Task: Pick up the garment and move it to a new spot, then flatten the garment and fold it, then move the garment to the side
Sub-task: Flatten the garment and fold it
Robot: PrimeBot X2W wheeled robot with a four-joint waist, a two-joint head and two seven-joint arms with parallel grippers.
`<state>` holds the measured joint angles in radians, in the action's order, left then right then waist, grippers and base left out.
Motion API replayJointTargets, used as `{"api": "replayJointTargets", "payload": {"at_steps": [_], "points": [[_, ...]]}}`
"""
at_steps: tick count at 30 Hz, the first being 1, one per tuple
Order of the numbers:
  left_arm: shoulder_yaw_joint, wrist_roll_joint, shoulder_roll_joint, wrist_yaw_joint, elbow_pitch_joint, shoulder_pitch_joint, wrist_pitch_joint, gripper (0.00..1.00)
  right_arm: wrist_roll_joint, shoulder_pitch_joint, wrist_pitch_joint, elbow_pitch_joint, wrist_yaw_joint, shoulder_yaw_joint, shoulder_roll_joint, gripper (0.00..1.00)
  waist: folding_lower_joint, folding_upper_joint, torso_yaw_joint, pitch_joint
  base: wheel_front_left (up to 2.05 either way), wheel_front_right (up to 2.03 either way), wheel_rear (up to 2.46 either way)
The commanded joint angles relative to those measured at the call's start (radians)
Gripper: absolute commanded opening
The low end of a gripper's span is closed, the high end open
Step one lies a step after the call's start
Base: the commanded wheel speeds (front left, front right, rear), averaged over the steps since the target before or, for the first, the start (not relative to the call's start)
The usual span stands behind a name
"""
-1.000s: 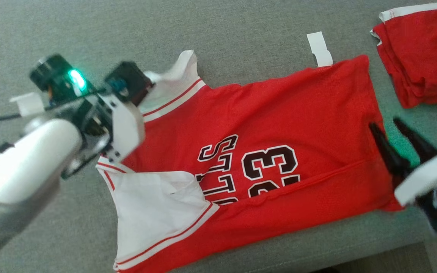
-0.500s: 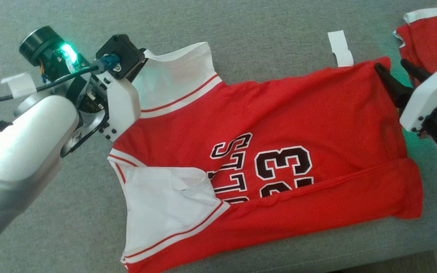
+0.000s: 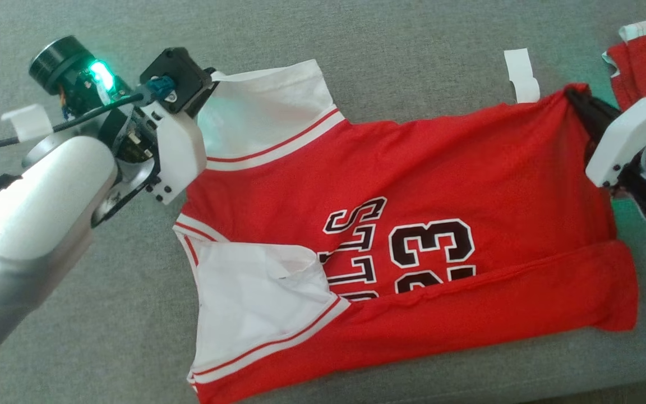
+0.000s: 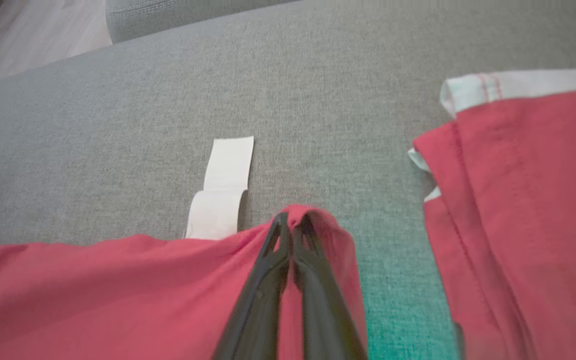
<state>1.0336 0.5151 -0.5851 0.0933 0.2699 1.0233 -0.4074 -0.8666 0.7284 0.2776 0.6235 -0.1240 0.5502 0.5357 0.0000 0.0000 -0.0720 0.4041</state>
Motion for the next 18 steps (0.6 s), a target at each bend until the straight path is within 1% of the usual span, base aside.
{"api": "replayJointTargets", "payload": {"at_steps": [1,5,11,12,18], "points": [[-0.047,0.0,-0.029,0.002,-0.012,0.057,0.013,0.0,-0.012,0.016,-0.023,-0.011,-0.007,0.013,0.03,0.0,0.0,0.0,0.004,0.001,0.0,0.0,0.0],[-0.054,-0.013,-0.029,0.003,0.013,0.081,0.051,0.0,-0.028,0.049,-0.065,0.004,-0.007,0.03,0.039,0.0,0.0,0.0,0.009,0.007,0.0,0.0,0.0],[-0.075,-0.065,-0.021,-0.004,0.11,0.169,0.147,0.0,-0.063,0.123,-0.136,0.024,-0.007,0.043,0.047,0.0,0.0,0.0,0.008,0.02,0.0,0.0,0.0],[-0.075,-0.065,-0.021,-0.004,0.11,0.169,0.147,0.0,-0.063,0.123,-0.136,0.024,-0.007,0.043,0.047,0.0,0.0,0.0,0.008,0.02,0.0,0.0,0.0],[-0.093,-0.091,0.017,0.0,0.219,0.272,0.216,0.0,-0.099,0.193,-0.194,0.03,-0.007,0.058,0.062,0.0,0.0,0.0,0.011,0.025,0.0,0.0,0.0]]}}
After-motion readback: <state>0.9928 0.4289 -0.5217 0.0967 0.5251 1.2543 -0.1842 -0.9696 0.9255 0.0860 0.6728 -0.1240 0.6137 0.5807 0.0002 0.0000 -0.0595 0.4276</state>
